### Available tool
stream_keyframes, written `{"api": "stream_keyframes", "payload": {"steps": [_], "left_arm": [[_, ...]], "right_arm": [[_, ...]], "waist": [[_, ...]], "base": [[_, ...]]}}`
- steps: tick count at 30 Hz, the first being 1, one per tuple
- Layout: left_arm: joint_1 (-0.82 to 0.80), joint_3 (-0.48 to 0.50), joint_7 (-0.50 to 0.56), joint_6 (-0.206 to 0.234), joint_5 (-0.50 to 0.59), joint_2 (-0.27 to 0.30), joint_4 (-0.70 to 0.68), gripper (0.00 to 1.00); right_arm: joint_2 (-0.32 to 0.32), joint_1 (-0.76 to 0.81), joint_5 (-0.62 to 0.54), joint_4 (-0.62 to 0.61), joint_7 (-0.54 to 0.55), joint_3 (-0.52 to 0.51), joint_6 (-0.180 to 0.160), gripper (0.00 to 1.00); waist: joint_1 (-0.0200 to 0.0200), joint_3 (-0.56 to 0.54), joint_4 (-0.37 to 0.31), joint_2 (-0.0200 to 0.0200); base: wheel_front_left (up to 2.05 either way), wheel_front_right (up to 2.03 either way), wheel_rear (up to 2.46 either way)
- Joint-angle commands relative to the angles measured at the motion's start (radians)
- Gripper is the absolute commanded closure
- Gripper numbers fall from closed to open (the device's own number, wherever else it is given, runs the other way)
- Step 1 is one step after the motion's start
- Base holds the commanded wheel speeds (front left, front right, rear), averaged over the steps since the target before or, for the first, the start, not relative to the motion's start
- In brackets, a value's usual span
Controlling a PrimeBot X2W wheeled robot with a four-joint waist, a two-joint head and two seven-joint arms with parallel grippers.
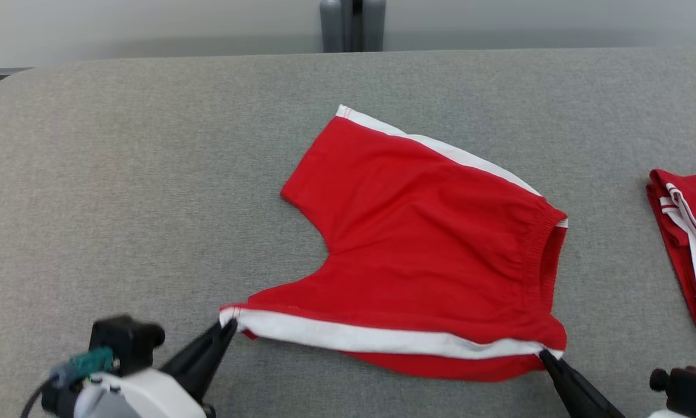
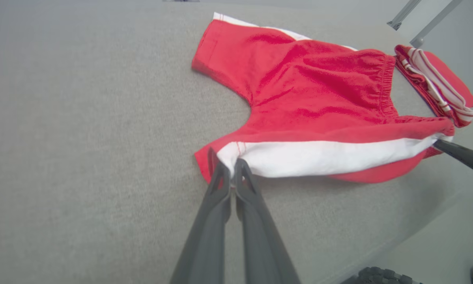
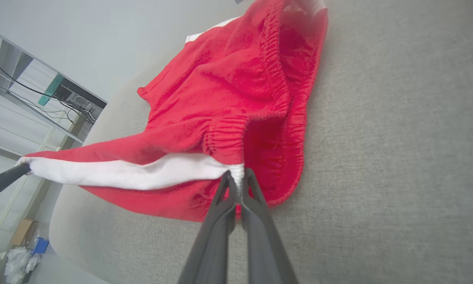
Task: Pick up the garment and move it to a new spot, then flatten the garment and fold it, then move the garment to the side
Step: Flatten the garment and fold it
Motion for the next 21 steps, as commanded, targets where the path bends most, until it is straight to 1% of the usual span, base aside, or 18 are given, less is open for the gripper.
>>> {"api": "stream_keyframes", "payload": {"steps": [1, 3, 4, 6, 7, 8, 11, 13, 17, 21], "left_arm": [[-0.09, -0.001, 0.016, -0.02, 0.022, 0.01, 0.013, 1.0], [-0.193, -0.007, 0.037, -0.047, 0.019, 0.004, 0.041, 1.0], [-0.246, -0.01, 0.05, -0.057, 0.035, 0.011, 0.057, 1.0], [-0.353, -0.021, 0.062, -0.08, 0.028, -0.019, 0.091, 1.0], [-0.404, -0.026, 0.069, -0.092, 0.03, -0.023, 0.117, 1.0], [-0.452, -0.026, 0.075, -0.1, 0.032, -0.027, 0.147, 1.0], [-0.583, -0.034, 0.084, -0.139, 0.006, -0.065, 0.252, 1.0], [-0.659, -0.035, 0.089, -0.162, -0.003, -0.082, 0.337, 1.0], [-0.794, -0.032, 0.077, -0.206, -0.017, -0.108, 0.513, 1.0], [-0.909, -0.03, 0.062, -0.241, -0.017, -0.119, 0.69, 1.0]], "right_arm": [[0.023, -0.039, -0.006, -0.018, 0.013, -0.006, 0.0, 1.0], [0.053, -0.081, -0.007, -0.022, 0.022, -0.011, 0.0, 1.0], [0.068, -0.109, -0.01, -0.02, 0.02, -0.015, 0.0, 1.0], [0.098, -0.162, -0.018, -0.001, 0.012, -0.026, 0.0, 1.0], [0.112, -0.183, -0.015, 0.011, 0.009, -0.029, 0.0, 1.0], [0.129, -0.212, -0.01, 0.026, 0.002, -0.035, 0.0, 1.0], [0.161, -0.294, -0.021, 0.077, -0.026, -0.038, 0.0, 1.0], [0.169, -0.345, -0.031, 0.119, -0.048, -0.031, 0.0, 1.0], [0.188, -0.455, -0.012, 0.196, -0.094, 0.008, 0.0, 1.0], [0.199, -0.559, 0.003, 0.271, -0.142, 0.056, 0.0, 1.0]], "waist": [[0.0, 0.021, -0.027, -0.0001], [0.0, 0.034, -0.049, -0.0001], [0.0, 0.042, -0.065, -0.0001], [0.0, 0.055, -0.089, -0.0001], [0.0, 0.061, -0.096, -0.0001], [0.0, 0.069, -0.108, -0.0001], [0.0, 0.091, -0.14, -0.0001], [0.0, 0.108, -0.159, -0.0001], [0.0, 0.146, -0.198, -0.0001], [0.0, 0.182, -0.232, -0.0001]], "base": [[0.0, 0.0, 0.0], [0.0, 0.0, 0.0], [0.0, 0.0, 0.0], [0.0, 0.0, 0.0], [0.0, 0.0, 0.0], [0.0, 0.0, 0.0], [0.0, 0.0, 0.0], [0.0, 0.0, 0.0], [0.0, 0.0, 0.0], [0.0, 0.0, 0.0]]}}
